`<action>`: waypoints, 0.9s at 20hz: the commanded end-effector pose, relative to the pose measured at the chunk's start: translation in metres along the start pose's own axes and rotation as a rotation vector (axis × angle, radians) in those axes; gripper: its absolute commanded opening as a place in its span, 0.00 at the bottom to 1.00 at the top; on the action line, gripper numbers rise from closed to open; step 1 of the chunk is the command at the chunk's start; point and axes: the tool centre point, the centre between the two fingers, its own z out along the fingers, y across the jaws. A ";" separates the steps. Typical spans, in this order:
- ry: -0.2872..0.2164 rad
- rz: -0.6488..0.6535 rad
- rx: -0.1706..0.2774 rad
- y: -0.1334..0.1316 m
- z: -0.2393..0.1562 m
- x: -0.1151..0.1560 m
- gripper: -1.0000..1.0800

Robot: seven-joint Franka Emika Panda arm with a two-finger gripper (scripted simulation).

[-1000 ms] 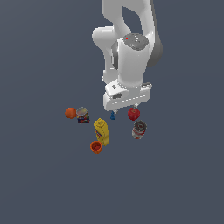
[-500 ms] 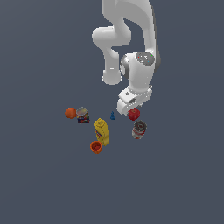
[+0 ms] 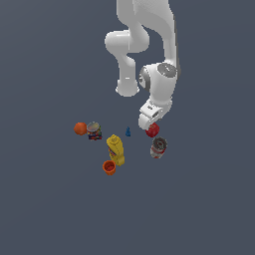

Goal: Pick up a designated object from a clutter of objects.

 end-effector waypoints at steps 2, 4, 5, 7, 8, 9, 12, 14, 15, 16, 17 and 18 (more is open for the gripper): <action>0.001 -0.012 0.000 -0.003 0.002 -0.001 0.96; 0.000 -0.008 0.000 -0.002 0.002 -0.001 0.96; 0.000 -0.008 0.000 -0.002 0.003 -0.001 0.96; 0.000 -0.009 0.001 -0.003 0.006 -0.001 0.96; 0.000 -0.009 0.001 -0.003 0.008 -0.001 0.96; 0.000 -0.009 0.001 -0.003 0.010 -0.001 0.96; 0.001 -0.010 0.001 -0.003 0.021 -0.002 0.96; 0.001 -0.011 0.001 -0.004 0.030 -0.002 0.96; 0.001 -0.012 0.001 -0.004 0.034 -0.002 0.96; 0.001 -0.012 0.001 -0.004 0.038 -0.002 0.96; 0.001 -0.012 0.001 -0.004 0.042 -0.002 0.96; 0.001 -0.012 0.001 -0.004 0.045 -0.002 0.96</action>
